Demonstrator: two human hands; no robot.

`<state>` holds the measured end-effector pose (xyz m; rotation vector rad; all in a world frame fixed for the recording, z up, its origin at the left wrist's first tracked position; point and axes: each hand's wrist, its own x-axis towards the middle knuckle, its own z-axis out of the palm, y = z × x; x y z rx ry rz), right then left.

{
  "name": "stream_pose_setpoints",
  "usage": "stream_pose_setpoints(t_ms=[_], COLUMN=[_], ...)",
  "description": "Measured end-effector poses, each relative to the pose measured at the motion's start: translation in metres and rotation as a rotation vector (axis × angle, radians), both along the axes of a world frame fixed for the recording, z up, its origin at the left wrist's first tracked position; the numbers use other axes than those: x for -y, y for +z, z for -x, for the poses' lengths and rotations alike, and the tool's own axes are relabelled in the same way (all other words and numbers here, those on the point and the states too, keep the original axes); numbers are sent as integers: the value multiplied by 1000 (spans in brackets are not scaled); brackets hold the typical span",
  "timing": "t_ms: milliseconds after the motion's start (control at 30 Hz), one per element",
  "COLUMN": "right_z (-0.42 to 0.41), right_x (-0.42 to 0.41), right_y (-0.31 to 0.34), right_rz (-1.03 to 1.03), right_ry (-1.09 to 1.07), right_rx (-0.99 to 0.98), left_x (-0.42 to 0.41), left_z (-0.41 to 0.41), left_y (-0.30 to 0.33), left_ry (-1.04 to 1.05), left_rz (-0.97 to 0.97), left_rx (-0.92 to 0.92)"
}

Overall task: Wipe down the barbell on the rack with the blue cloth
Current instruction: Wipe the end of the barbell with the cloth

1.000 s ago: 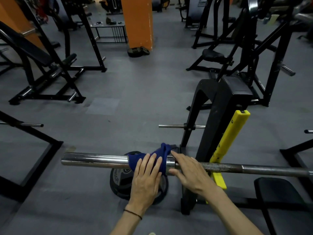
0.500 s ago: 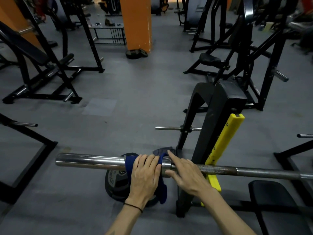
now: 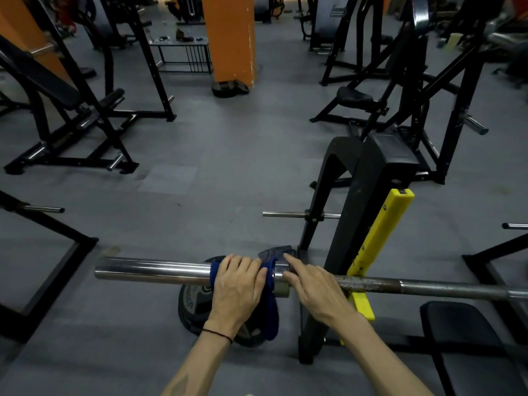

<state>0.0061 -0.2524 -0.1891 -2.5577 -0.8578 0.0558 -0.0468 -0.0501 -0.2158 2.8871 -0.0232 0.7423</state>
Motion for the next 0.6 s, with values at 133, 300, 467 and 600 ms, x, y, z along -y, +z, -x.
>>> stream_pose_setpoints(t_ms=[133,300,467,600], right_z=[7,19,12,3], right_x=[15,75,141,182], right_y=[-6,-13,-9,-21], right_rz=[-34,-128,-104,3], right_ry=[82,84,-115,-248], right_rx=[-4,277,397,326], left_x=[-2,39,-5,-52], left_z=[4,3,5,12], left_y=[2,-6,-10,-8], left_ry=[58,78,-82,87], left_rz=[38,193,-51,-46], left_rx=[5,52,34,95])
